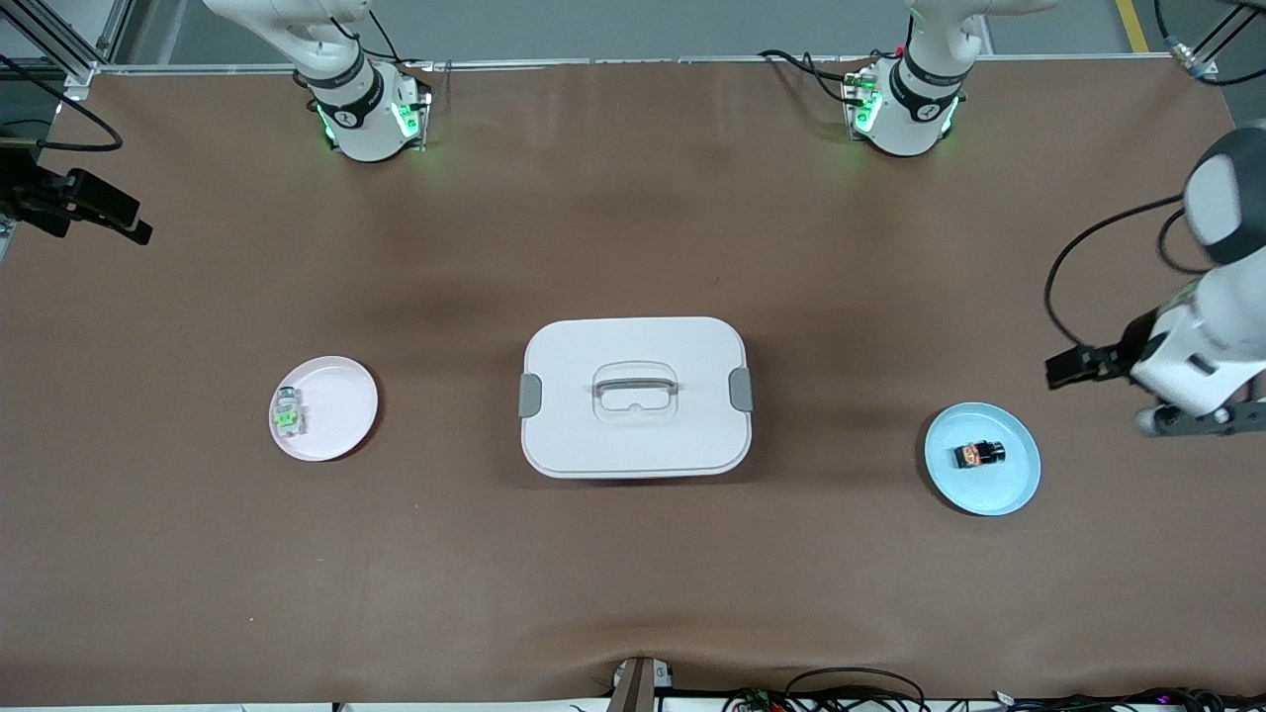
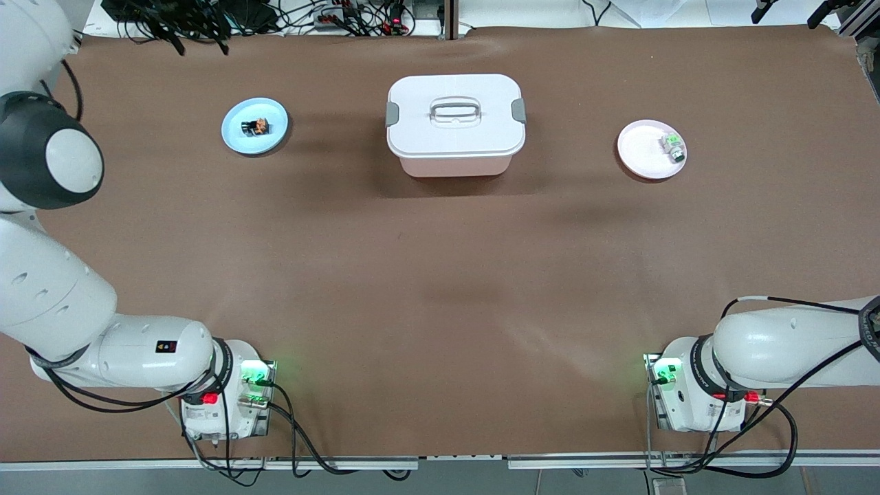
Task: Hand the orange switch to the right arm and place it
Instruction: 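Move the left gripper down over the orange switch on the blue plate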
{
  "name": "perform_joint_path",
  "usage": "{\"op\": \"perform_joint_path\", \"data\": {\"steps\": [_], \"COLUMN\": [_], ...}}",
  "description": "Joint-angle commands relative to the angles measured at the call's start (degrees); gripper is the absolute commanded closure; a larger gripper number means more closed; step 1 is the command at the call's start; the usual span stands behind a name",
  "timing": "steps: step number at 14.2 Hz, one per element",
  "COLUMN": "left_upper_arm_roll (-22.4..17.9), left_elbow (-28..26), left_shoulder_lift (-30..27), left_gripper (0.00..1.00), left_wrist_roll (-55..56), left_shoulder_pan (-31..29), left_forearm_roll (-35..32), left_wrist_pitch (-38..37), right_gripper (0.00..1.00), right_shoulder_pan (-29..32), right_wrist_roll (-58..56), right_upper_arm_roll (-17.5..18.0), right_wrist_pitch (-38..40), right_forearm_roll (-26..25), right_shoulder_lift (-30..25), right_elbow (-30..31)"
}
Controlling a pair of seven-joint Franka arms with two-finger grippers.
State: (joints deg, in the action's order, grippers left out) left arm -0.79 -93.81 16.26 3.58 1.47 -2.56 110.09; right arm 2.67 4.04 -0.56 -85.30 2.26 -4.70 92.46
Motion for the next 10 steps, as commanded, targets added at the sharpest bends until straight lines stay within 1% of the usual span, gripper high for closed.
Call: {"op": "perform_joint_path", "data": {"steps": [1, 3, 7, 8, 10], "left_upper_arm_roll": [0.44, 0.35, 0.26, 0.26, 0.09], "left_elbow": [-6.64, -6.13, -5.6, -5.16, -5.07], "left_shoulder_lift": [0.25, 3.85, 12.37, 14.22, 17.04], "left_gripper": [0.0, 0.0, 0.0, 0.0, 0.0], "left_wrist_roll": [0.37, 1.42, 1.43, 1.34, 1.34], "left_shoulder_pan": [-0.68, 0.02, -0.06, -0.15, 0.03], "left_forearm_roll": [-1.05, -0.87, -1.22, -1.22, -1.31], "left_wrist_pitch": [8.98, 10.4, 21.98, 23.57, 24.03], "right_gripper": [0.0, 0.0, 0.0, 0.0, 0.0], "right_shoulder_pan": [0.49, 0.49, 0.49, 0.49, 0.49], "right_wrist_roll": [-0.7, -0.7, -0.7, -0.7, -0.7], "right_upper_arm_roll": [0.38, 0.47, 0.47, 0.47, 0.47], "right_wrist_pitch": [0.4, 0.4, 0.4, 0.31, 0.49], "right_forearm_roll": [0.03, 0.03, -0.06, -0.06, -0.06], "right_shoulder_lift": [0.22, 0.22, 0.22, 0.22, 0.22], "right_elbow": [-0.7, -0.7, -0.7, -0.7, -0.62]}}
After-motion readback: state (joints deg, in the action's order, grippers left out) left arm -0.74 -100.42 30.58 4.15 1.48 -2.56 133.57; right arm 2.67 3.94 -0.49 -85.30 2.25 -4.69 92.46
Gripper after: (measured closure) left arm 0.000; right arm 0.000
